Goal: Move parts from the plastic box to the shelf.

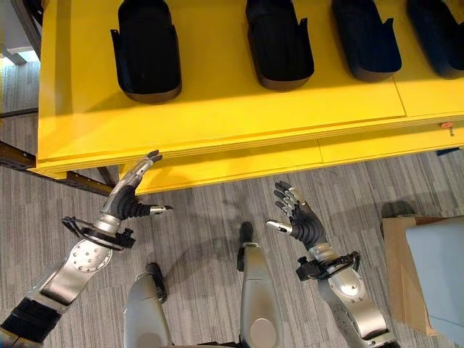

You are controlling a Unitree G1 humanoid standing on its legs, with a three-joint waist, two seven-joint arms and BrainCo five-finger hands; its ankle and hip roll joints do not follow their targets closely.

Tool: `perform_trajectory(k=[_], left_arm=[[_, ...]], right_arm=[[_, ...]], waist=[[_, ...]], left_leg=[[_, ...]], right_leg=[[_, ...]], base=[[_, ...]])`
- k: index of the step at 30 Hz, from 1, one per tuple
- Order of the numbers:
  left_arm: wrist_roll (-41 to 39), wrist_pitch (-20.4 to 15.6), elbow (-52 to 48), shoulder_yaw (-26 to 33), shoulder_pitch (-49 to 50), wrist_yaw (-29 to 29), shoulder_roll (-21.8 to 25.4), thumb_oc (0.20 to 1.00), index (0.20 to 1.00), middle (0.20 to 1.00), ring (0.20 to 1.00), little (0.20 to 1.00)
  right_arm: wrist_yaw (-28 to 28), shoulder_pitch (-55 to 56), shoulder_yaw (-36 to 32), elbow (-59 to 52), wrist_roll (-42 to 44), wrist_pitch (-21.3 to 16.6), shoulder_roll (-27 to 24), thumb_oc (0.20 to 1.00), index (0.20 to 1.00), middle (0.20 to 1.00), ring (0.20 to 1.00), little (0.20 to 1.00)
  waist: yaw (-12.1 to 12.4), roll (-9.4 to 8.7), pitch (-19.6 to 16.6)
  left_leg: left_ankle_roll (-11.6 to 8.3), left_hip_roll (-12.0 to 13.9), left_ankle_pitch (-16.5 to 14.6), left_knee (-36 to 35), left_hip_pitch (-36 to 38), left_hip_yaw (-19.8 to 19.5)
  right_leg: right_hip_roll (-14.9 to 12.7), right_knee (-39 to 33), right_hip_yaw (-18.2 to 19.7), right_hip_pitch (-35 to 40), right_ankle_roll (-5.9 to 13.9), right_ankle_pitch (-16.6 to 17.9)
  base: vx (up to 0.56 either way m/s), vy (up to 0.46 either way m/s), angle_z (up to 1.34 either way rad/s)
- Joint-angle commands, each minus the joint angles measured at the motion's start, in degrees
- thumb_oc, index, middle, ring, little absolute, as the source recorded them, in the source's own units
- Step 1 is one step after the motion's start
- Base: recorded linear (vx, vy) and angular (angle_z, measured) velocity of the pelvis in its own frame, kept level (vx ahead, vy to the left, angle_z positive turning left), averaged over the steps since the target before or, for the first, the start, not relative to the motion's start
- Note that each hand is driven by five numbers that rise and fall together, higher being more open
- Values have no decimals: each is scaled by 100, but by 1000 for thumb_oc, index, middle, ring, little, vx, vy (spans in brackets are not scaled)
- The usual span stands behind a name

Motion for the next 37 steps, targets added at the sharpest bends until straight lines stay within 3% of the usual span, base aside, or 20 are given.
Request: perform_trajectory(k=[1,2,7,10,14,19,23,37], left_arm=[[-2112,-466,-212,-63,134,-563,-103,1000,1000,1000,1000,1000],[-2646,-466,-156,-11,229,-710,-268,1000,1000,1000,1000,1000],[-3400,-478,108,357,764,-1169,-723,1000,1000,1000,1000,1000],[-3573,-425,71,493,1060,-1362,-774,1000,1000,1000,1000,1000],[-3686,-290,-15,724,1488,-1646,-788,1000,1000,1000,1000,1000],[-3641,-70,101,638,1603,-1805,-820,1000,1000,1000,1000,1000],[-3646,70,250,556,1652,-1816,-944,1000,1000,1000,1000,1000],[-3336,177,423,622,1679,-1761,-1085,1000,1000,1000,1000,1000]], right_arm=[[-74,177,-167,-532,-180,-460,-196,1000,1000,1000,1000,1000],[-110,168,-157,-497,-201,-483,-134,1000,1000,1000,1000,1000],[-68,358,-376,-525,-248,-492,72,1000,1000,1000,1000,1000],[14,527,-515,-578,-265,-473,109,1000,1000,1000,1000,1000],[187,846,-743,-608,-303,-411,173,1000,1000,1000,1000,1000],[314,954,-690,-447,-158,-258,272,1000,1000,1000,1000,1000],[358,948,-601,-394,-53,-174,320,1000,1000,1000,1000,1000],[434,823,-358,-181,153,-56,498,1000,1000,1000,1000,1000]], waist=[[-3,35,-309],[14,40,-322],[81,57,-610],[74,84,-803],[43,122,-1346],[40,133,-1855],[38,104,-2071],[43,66,-2239]], left_leg=[[80,-9,1168,-673,-291,-390],[72,-19,1224,-810,-113,-384],[95,-65,1448,-1562,677,-315],[88,-70,1648,-2050,1010,-236],[33,-145,1888,-2885,1613,30],[3,-247,2060,-3551,2110,314],[6,-283,2076,-3699,2288,413],[47,-325,1985,-3706,2600,542]], right_leg=[[-324,98,206,790,255,-149],[-345,-21,159,998,281,-132],[-345,-711,36,1823,410,-21],[-353,-1114,-62,2090,462,107],[-385,-1989,-239,2665,575,338],[-475,-2596,-387,3043,654,609],[-494,-2811,-399,3166,692,728],[-514,-2815,-331,3387,707,716]], base=[[33,-7,11],[62,-7,10],[69,-5,12],[70,11,7],[94,23,-2],[64,44,3],[8,15,-1],[4,2,-3]])
